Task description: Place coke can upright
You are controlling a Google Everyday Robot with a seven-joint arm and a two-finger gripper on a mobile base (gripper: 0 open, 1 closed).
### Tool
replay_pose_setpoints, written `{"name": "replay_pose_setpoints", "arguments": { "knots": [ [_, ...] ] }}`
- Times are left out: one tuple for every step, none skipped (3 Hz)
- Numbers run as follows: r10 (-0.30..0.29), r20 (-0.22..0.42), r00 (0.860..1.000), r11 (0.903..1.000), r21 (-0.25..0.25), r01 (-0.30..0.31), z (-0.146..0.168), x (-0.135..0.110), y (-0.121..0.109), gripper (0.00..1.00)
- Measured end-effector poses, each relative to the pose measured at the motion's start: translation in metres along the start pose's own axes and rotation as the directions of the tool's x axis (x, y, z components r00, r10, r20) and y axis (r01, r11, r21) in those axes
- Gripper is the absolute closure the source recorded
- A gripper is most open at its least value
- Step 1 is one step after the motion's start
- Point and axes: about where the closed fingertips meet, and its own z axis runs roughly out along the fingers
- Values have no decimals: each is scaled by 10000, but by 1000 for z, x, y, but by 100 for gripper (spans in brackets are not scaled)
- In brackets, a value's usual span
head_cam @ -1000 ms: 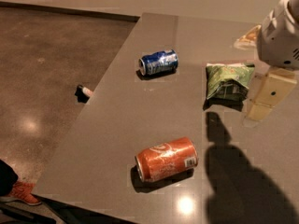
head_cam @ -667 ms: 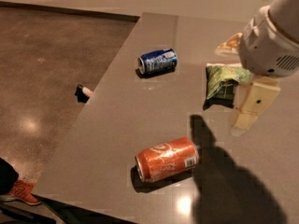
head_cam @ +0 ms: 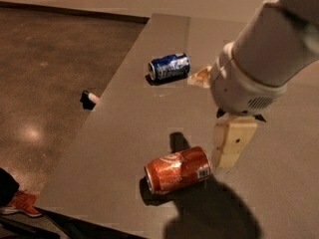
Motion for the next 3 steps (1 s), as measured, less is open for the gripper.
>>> {"name": "replay_pose_setpoints", "arguments": {
  "knots": [
    [-706, -611, 9956, 9973, -256, 692, 30, -10, 13, 0],
    [-1326, -1057, 9855, 9893, -748, 1251, 55, -14, 24, 0],
    [-1933, -1386, 9713, 9761, -1277, 1761, 74, -18, 37, 0]
  ]
}}
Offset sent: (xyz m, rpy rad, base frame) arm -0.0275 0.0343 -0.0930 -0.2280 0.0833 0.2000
